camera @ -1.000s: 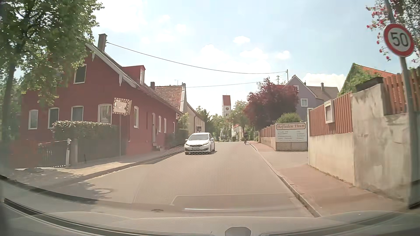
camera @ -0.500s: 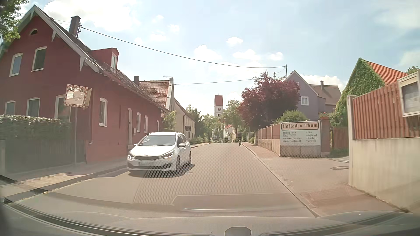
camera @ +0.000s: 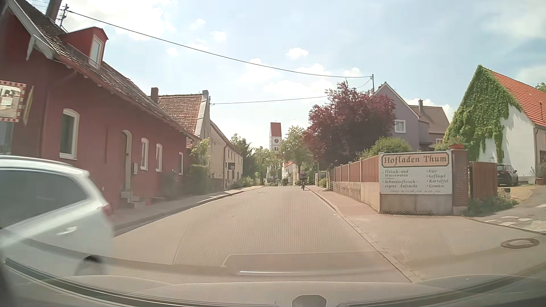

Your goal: Follow the waypoints while adhering to traffic rules and regulations

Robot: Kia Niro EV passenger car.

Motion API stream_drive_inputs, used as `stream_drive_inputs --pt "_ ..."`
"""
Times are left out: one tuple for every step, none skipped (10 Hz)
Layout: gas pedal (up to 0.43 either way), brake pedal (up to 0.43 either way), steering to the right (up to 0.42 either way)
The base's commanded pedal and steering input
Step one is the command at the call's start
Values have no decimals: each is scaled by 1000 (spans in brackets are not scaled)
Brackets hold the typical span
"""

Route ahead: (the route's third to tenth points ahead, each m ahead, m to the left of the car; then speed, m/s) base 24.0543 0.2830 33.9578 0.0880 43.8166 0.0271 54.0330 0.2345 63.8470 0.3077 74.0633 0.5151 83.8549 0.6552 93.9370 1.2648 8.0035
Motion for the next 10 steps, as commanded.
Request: stream_drive_inputs --pt "209 0 6" --pt "220 0 4" --pt "228 0 4" --pt "240 0 4" --pt "248 0 7" --pt "248 0 9" --pt "248 0 9" --pt "240 0 9" --pt "240 0 9" --pt "228 0 9"
